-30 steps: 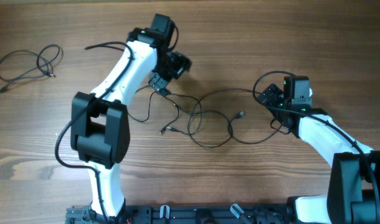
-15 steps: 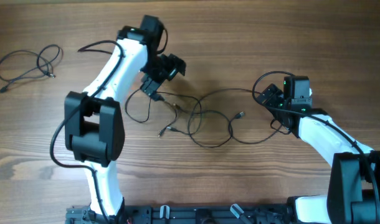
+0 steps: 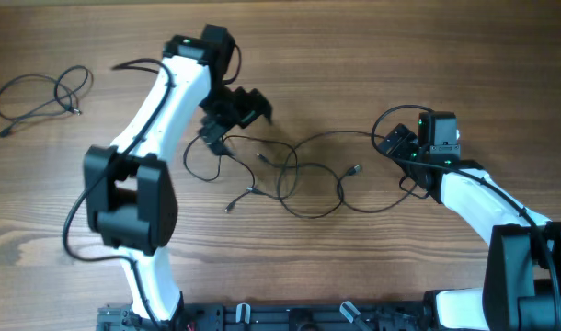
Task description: Untangle cables
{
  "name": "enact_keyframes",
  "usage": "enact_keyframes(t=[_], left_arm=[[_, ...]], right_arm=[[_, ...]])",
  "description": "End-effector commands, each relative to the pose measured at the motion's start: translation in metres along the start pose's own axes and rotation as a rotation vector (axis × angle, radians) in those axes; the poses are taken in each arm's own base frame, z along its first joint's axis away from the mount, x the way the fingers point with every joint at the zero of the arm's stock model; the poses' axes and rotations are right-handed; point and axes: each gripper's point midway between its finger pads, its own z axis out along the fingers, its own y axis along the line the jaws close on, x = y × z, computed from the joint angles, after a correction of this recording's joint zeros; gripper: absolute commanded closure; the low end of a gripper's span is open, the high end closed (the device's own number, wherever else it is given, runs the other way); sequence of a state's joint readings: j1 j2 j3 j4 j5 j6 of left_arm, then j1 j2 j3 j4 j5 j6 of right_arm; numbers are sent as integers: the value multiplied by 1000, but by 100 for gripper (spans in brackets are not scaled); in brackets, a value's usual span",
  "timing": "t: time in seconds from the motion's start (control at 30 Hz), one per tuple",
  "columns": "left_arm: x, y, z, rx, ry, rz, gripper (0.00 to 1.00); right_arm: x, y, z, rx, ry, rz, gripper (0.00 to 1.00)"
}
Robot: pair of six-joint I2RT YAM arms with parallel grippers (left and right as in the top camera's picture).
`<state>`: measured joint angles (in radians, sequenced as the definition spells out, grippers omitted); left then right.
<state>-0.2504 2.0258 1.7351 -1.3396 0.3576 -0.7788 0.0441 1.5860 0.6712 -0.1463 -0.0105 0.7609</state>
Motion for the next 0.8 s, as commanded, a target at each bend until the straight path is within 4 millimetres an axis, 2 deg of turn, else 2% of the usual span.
enact_keyframes(t=[0.0, 0.07, 0.17, 0.27, 0.4, 0.43, 0.53, 0.67, 0.77], left_arm=[[-9, 24, -22, -154, -182, 40, 0], [-7, 25, -9, -201, -210, 77, 0], [-5, 12, 19, -185, -235, 134, 0], [-19, 17, 35, -209, -341, 49, 0], [-18, 32, 52, -222, -337, -71, 0], [-17, 30, 57, -209, -331, -68, 0], [-16, 13, 72, -123, -319, -41, 0], [-20, -28, 75, 47, -328, -8, 0], [-18, -33, 76, 69, -325, -50, 0]], right_arm=[[74, -49, 24, 113, 248, 40, 0], [72, -47, 25, 105, 241, 40, 0], [73, -48, 25, 108, 245, 39, 0], [74, -49, 25, 106, 249, 4, 0], [74, -49, 25, 103, 252, -27, 0], [74, -49, 25, 103, 252, -27, 0], [73, -49, 25, 102, 251, -28, 0], [74, -49, 25, 102, 251, -27, 0], [74, -49, 25, 103, 251, -27, 0]])
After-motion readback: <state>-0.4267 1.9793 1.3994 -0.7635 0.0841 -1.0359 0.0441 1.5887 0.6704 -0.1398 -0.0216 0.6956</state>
